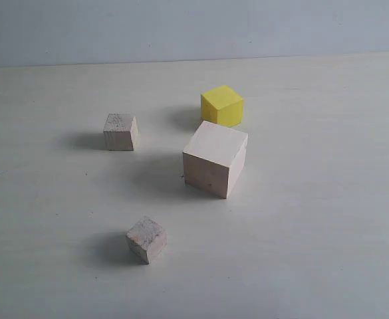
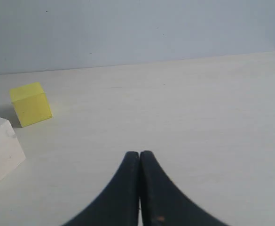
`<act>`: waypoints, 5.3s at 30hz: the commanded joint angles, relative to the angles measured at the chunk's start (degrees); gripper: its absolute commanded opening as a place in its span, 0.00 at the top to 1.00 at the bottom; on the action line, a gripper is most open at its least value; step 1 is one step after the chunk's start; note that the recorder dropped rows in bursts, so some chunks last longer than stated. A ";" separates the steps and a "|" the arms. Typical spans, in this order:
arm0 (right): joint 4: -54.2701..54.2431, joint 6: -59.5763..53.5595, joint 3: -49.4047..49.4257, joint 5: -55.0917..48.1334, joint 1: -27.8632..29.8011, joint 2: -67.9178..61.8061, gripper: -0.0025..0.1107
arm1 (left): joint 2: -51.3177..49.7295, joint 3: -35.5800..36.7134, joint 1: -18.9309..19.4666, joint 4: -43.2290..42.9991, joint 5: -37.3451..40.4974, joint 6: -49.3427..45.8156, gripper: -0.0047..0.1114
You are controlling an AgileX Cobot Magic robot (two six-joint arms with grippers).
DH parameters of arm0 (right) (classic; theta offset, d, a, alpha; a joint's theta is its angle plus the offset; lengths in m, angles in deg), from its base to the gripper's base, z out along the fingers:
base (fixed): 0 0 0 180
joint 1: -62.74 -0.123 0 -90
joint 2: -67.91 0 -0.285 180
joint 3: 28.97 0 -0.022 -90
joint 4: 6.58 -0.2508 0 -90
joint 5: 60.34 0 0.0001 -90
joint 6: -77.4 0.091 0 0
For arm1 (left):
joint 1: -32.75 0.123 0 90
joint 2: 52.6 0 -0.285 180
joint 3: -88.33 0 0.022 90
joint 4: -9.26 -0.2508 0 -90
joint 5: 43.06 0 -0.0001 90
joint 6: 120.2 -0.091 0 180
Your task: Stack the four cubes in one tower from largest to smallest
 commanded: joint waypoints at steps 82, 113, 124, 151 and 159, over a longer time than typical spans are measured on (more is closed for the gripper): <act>-34.91 -30.34 -48.20 -12.52 -11.10 -71.33 0.98 | 0.32 0.19 0.10 0.00 -0.51 0.17 0.96; -44.14 -31.97 -59.51 -14.30 -11.81 -104.95 0.98 | 0.32 0.19 0.10 0.00 -0.51 0.17 0.96; -43.43 -32.29 -67.91 -15.80 -18.05 -112.84 0.98 | 0.32 0.19 0.10 0.00 -0.51 0.17 0.96; -51.48 -35.22 -68.16 -21.20 -18.05 -114.82 0.98 | 0.32 0.19 0.10 0.00 -0.51 0.17 0.96; -51.92 -35.22 -68.16 -21.20 -18.05 -114.82 0.98 | 0.32 0.19 0.10 0.00 -0.51 0.17 0.96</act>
